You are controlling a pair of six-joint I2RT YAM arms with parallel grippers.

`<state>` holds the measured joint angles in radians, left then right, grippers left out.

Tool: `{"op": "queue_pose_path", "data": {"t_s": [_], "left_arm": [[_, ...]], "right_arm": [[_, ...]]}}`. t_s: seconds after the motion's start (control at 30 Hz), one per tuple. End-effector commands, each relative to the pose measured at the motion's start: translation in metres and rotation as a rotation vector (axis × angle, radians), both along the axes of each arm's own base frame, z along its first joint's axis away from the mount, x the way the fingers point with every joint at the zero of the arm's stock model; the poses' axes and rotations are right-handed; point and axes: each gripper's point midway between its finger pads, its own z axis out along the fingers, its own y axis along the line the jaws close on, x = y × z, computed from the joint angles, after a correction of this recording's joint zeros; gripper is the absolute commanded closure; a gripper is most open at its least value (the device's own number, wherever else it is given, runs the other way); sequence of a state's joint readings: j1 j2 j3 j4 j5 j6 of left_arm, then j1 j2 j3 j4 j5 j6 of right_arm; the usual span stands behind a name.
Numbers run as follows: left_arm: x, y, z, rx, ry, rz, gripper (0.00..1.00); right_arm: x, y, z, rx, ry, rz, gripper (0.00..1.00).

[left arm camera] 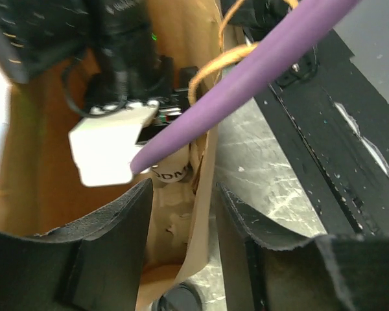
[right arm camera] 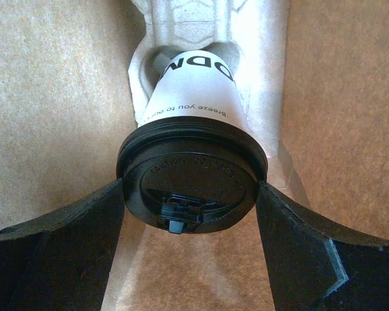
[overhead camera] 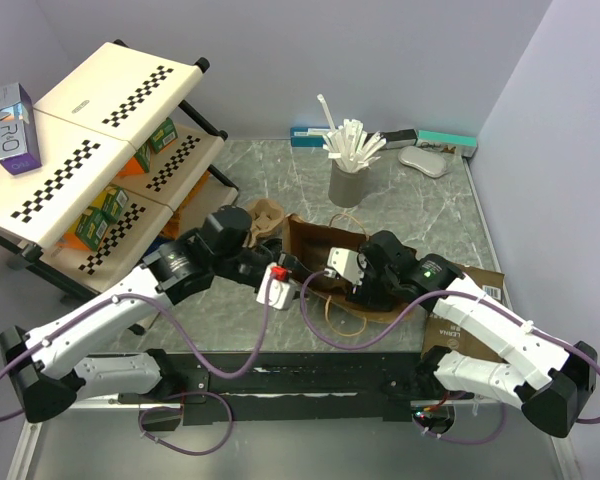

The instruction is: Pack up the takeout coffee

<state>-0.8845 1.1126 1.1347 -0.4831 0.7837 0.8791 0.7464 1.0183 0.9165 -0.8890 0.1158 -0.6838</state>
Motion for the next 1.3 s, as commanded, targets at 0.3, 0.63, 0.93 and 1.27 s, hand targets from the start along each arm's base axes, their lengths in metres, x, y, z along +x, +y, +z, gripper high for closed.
{"op": "queue_pose_path", "data": {"t_s": [0.3,0.63,0.93,1.27], "left_arm": [[-0.037,-0.014,-0.043,0.131,-0.008,-0.103,0.78],[-0.076,0.002,-0.071,0.173,-0.102,-0.313,0.85],[-0.073,0.001,-0.081,0.183,-0.178,-0.339,0.86],[-0.054,-0.007,-0.073,0.114,-0.304,-0.275,0.86]], "right_arm": [[0.01,-0.005,0.027,0.038,-0.063,-0.088,1.0],[0.015,-0.003,0.033,0.059,-0.056,-0.122,1.0],[0.023,0.007,0.037,0.039,-0.068,-0.071,1.0],[0.021,0.008,0.024,-0.039,-0.037,-0.016,1.0]]}}
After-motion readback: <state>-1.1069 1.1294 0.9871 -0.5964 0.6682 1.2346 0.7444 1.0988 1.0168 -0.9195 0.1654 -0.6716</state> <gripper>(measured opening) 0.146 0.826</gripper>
